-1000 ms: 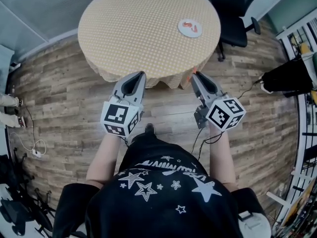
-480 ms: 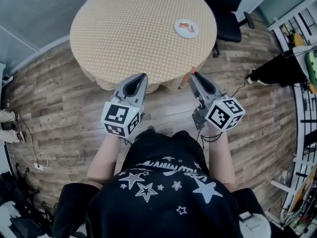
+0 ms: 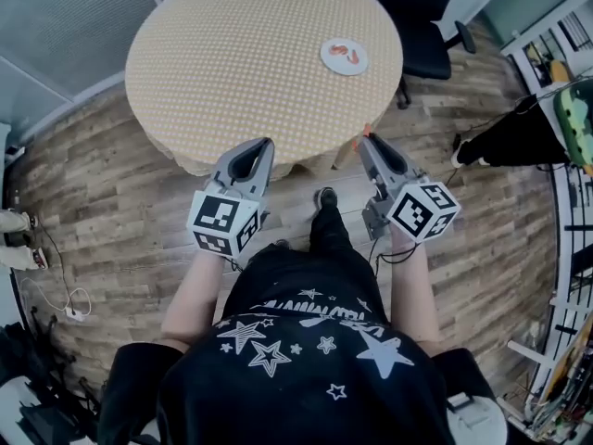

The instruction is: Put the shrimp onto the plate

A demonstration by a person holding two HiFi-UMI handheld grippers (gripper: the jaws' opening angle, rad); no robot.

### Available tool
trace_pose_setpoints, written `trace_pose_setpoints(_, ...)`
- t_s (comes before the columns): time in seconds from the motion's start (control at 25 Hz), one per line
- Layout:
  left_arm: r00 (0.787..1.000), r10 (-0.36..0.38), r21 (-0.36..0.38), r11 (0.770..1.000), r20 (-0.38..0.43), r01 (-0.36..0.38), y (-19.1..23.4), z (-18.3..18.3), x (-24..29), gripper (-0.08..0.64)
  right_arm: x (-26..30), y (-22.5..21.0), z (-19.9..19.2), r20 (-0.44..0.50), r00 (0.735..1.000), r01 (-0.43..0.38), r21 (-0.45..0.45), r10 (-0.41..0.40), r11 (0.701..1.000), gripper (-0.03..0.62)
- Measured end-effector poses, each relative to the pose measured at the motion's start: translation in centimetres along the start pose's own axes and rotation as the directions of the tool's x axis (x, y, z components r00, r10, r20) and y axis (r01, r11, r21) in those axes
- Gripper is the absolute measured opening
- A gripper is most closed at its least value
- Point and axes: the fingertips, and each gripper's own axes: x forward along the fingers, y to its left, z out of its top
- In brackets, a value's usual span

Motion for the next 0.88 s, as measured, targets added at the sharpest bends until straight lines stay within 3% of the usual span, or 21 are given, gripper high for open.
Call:
trace_pose_setpoints(0.6, 0.993, 0.113, -0.039, 0.993, -0.036, -0.114, 3.6, 1.2, 9.9, 0.011, 8.5, -9.4, 5.3, -0.058, 0.996, -0.073, 0.01, 0.074, 0.997, 0.072)
trace_pose_setpoints(0.88, 0.988, 0.15, -0.007, 0.989, -0.03, -0.15, 5.0, 3.4, 14.8, 0.011, 11.1, -13.9, 8.2, -0.064, 0.994, -0.091, 0.014, 0.092, 0.996, 0.072)
